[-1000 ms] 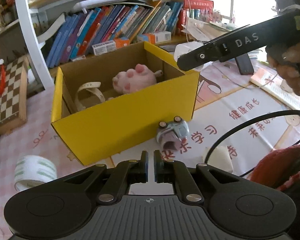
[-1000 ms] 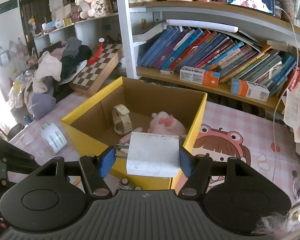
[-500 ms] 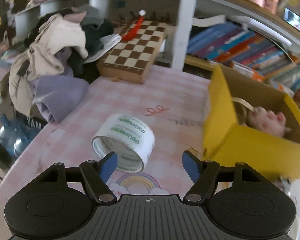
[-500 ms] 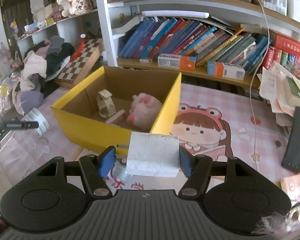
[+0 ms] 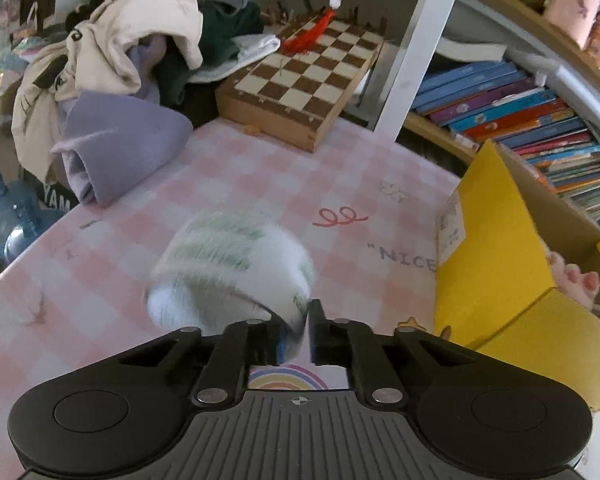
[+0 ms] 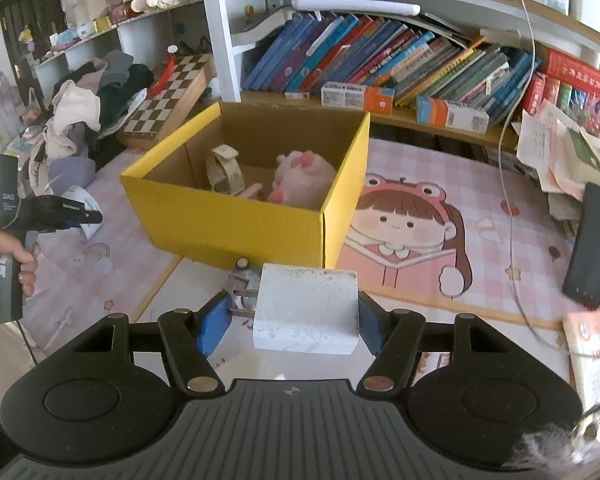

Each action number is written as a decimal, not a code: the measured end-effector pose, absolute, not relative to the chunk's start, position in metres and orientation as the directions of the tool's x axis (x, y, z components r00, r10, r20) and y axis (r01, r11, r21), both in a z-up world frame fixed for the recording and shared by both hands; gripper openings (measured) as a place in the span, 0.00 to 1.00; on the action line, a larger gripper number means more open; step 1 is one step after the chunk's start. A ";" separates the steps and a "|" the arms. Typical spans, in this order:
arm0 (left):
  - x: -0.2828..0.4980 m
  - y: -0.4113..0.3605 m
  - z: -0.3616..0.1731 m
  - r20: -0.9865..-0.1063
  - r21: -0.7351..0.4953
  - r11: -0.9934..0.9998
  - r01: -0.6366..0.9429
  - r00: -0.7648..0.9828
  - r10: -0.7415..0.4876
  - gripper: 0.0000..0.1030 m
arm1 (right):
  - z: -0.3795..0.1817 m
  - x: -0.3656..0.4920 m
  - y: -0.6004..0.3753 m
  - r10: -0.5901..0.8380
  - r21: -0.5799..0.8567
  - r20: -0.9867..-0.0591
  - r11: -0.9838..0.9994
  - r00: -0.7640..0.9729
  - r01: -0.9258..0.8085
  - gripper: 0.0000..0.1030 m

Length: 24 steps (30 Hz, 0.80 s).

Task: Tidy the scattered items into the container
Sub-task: 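Lift the tape roll with the left gripper toward the box while the right gripper holds the charger above it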

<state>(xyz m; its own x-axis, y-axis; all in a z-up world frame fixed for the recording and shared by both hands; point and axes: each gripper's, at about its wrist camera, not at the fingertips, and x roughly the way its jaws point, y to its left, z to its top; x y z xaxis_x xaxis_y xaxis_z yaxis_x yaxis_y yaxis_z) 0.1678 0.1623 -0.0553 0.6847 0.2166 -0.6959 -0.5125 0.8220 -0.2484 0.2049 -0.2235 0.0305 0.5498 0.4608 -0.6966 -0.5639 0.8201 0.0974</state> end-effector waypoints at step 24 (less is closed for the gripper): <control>0.115 0.095 0.064 -0.457 -0.237 0.955 -0.177 0.888 0.051 0.06 | 0.041 0.185 -0.202 0.524 0.105 -0.664 0.772 0.533 -0.627 0.61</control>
<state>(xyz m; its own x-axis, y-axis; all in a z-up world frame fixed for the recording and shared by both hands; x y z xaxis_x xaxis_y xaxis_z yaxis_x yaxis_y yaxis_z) 0.1145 0.0949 0.0643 0.8878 0.0505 -0.4574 -0.1766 0.9553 -0.2372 0.1853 -0.2024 0.0410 0.5333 0.5235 -0.6645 -0.6270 0.7719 0.1050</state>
